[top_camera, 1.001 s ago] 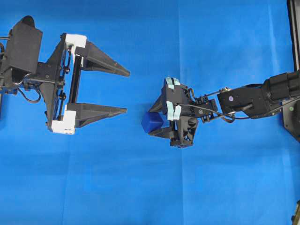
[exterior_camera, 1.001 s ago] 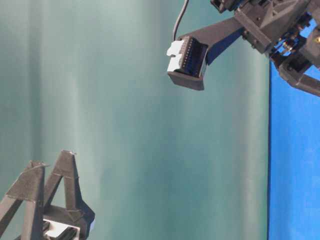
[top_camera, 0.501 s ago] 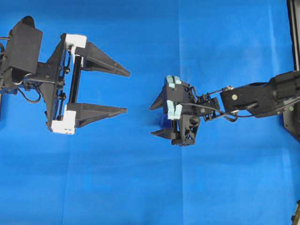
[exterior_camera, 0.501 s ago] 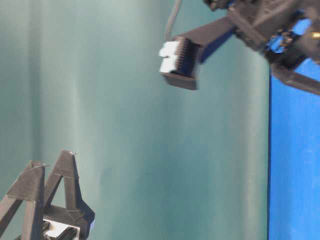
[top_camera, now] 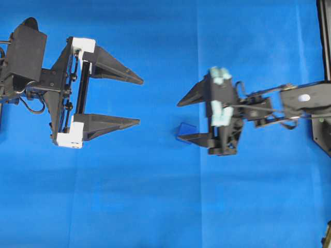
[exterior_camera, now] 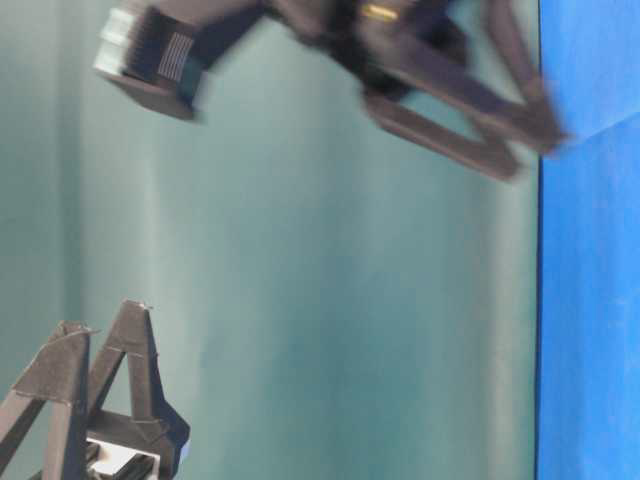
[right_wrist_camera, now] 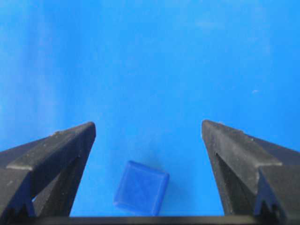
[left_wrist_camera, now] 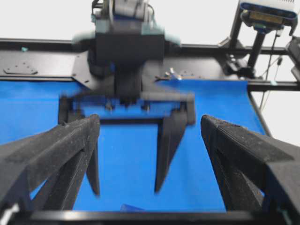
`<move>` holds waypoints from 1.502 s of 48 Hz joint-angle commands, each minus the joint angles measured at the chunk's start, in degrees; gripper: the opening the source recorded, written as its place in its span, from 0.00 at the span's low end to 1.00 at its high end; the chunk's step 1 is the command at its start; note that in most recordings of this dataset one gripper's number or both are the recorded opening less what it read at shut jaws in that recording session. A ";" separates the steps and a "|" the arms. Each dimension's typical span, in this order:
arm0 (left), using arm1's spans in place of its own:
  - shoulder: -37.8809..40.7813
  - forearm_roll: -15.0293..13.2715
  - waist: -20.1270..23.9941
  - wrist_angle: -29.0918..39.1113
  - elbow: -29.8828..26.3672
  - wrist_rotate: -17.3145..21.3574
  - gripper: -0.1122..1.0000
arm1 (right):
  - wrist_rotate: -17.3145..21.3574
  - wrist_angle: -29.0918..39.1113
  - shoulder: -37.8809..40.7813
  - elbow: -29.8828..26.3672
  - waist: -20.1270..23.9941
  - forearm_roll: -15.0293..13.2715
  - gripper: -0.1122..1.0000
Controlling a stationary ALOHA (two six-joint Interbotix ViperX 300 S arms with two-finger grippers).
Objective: Handover the blue block to the right arm after grasping it with the left arm, then place it in the designated position.
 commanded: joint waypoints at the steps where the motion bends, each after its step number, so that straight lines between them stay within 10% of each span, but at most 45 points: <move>1: -0.79 0.18 -0.18 -0.26 -0.79 0.00 0.93 | -0.09 3.25 -5.27 -1.41 0.44 -0.18 0.87; 32: -0.53 0.18 -0.53 -0.35 -1.14 0.00 0.93 | -0.09 18.63 -25.05 -1.05 1.14 -0.18 0.87; 72: -0.79 0.09 -0.53 -0.26 -0.79 0.00 0.93 | -0.09 4.66 -24.70 -0.62 0.79 -6.33 0.87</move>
